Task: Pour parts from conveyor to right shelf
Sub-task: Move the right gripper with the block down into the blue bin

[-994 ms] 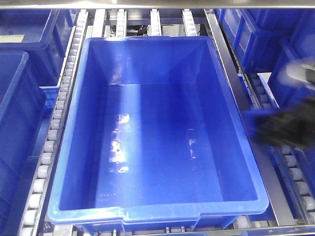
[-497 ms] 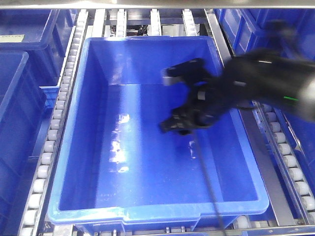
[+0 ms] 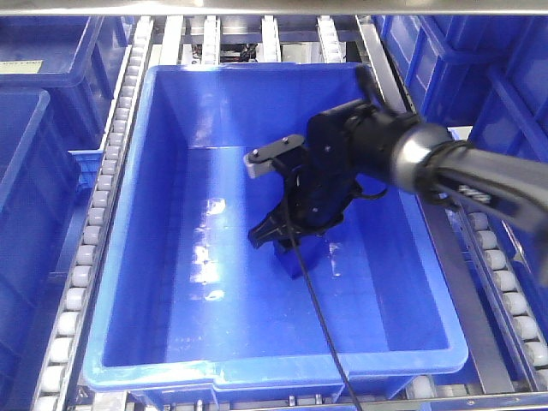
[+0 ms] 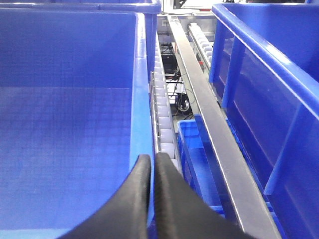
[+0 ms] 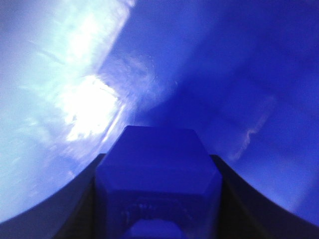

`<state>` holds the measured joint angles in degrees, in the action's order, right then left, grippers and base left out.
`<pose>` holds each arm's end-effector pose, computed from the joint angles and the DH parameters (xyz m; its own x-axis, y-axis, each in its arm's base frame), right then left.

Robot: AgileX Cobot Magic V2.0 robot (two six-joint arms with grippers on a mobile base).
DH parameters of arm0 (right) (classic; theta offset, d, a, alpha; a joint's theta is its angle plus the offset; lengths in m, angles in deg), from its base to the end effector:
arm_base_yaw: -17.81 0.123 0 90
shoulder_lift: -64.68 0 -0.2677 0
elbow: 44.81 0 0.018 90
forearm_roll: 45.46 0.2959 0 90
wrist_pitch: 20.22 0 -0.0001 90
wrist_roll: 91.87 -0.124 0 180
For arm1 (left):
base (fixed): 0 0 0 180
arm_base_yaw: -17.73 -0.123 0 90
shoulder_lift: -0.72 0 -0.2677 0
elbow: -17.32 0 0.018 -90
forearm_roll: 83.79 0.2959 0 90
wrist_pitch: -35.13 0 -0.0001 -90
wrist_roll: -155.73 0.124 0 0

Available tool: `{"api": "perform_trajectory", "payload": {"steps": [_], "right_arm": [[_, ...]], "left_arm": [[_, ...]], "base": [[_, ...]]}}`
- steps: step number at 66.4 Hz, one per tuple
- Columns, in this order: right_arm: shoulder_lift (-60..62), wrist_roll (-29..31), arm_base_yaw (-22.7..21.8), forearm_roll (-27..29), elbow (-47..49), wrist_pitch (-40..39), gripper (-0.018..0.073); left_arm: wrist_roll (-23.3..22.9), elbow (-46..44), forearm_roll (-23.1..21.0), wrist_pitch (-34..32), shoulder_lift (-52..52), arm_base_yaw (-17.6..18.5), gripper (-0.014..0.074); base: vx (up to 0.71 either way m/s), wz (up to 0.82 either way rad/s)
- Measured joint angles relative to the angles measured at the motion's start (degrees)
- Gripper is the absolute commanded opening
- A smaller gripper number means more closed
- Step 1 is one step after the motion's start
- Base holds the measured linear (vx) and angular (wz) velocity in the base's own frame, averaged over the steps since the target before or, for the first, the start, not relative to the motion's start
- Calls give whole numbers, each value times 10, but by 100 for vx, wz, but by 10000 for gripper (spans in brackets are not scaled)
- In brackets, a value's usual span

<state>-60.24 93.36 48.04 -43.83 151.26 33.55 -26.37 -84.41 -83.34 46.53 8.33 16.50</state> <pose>0.4099 0.2421 0.1456 -0.7843 -0.5431 -0.2997 -0.5692 0.8222 -0.0004 0.1514 0.0034 0.1819 -0.1260 -0.0317 -0.9915 -0.0267 0.9992 -0.0285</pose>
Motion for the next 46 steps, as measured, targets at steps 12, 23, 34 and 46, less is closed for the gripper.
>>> {"api": "perform_trajectory", "payload": {"steps": [12,23,34,46], "right_arm": [[-25,4,0,0,3,-1,-1],[-29,4,0,0,7,-1,37],[-29,4,0,0,7,-1,169],[-29,4,0,0,7,-2,441]], "left_arm": [[0,0,0,0,0,0,-6],[0,0,0,0,0,0,-6],[0,0,0,0,0,0,-6],[0,0,0,0,0,0,-6]], "base": [[0,0],[0,0],[0,0],[0,0]]}}
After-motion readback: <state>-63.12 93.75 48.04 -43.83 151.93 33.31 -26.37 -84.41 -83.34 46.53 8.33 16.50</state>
